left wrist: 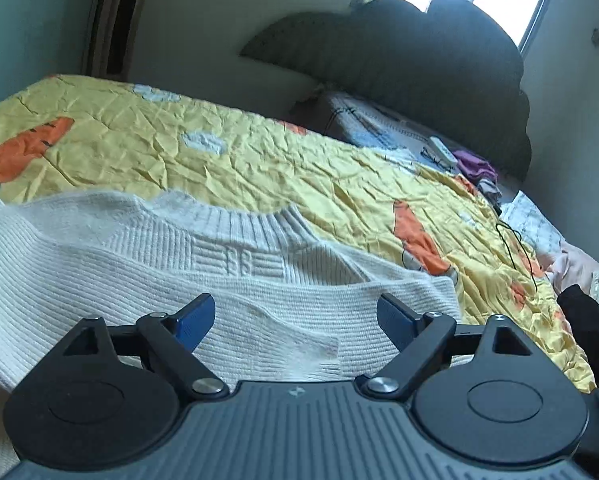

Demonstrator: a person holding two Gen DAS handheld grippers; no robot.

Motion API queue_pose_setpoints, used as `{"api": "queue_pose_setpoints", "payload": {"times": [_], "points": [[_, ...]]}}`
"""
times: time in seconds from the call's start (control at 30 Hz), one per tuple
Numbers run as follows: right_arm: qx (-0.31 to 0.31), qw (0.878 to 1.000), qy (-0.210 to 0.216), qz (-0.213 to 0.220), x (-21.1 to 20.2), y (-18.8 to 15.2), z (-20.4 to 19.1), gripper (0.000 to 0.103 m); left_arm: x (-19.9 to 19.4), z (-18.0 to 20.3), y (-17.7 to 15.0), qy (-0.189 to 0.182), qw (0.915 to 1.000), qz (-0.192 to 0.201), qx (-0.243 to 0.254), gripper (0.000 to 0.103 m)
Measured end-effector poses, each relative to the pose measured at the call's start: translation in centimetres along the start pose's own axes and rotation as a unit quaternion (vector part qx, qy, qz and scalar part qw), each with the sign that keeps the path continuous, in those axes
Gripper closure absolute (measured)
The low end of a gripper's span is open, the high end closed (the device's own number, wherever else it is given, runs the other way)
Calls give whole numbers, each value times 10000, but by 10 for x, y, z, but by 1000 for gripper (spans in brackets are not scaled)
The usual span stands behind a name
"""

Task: Fold small clothes

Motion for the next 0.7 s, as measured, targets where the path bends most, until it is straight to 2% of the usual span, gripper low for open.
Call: {"api": "queue_pose_setpoints", "payload": {"times": [0.07, 0.17, 0.27, 0.37, 0.43, 0.47, 0.5, 0.57, 0.63, 0.7], "points": [[-69, 9999, 149, -46, -2, 0, -4, 19, -16, -6, 1, 115, 9998, 124, 97, 14], [15, 9985, 543, -102, -6, 1, -9, 19, -38, -26, -7, 633, 9971, 358, 221, 14], [560, 9921, 1110, -178, -3, 7, -9, 21, -58, -46, -23, 1317, 9882, 622, 474, 14], [1129, 9849, 1299, -199, 6, 16, 0, 23, -75, -60, -43, 1838, 9766, 806, 766, 14], [1536, 9783, 1377, -189, 16, 22, 10, 33, -82, -65, -57, 2134, 9681, 893, 963, 14], [1728, 9754, 1350, -204, 22, 24, 16, 44, -85, -69, -65, 2292, 9632, 916, 1061, 14], [1902, 9731, 1281, -227, 28, 25, 22, 61, -87, -72, -71, 2395, 9597, 931, 1134, 14], [2149, 9696, 1140, -268, 38, 26, 31, 85, -88, -76, -83, 2521, 9558, 910, 1210, 14], [2191, 9694, 1076, -266, 43, 26, 34, 87, -86, -80, -92, 2555, 9555, 800, 1235, 14], [1995, 9748, 986, -175, 41, 27, 31, 90, -82, -85, -98, 2563, 9562, 691, 1229, 14]]}}
Point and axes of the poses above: each gripper's, at about its wrist camera, not at the fingertips, and x roughly the way its jaws point, z to its right, y to its top, the point moved 5 cm from there along x, roughly the way its jaws point
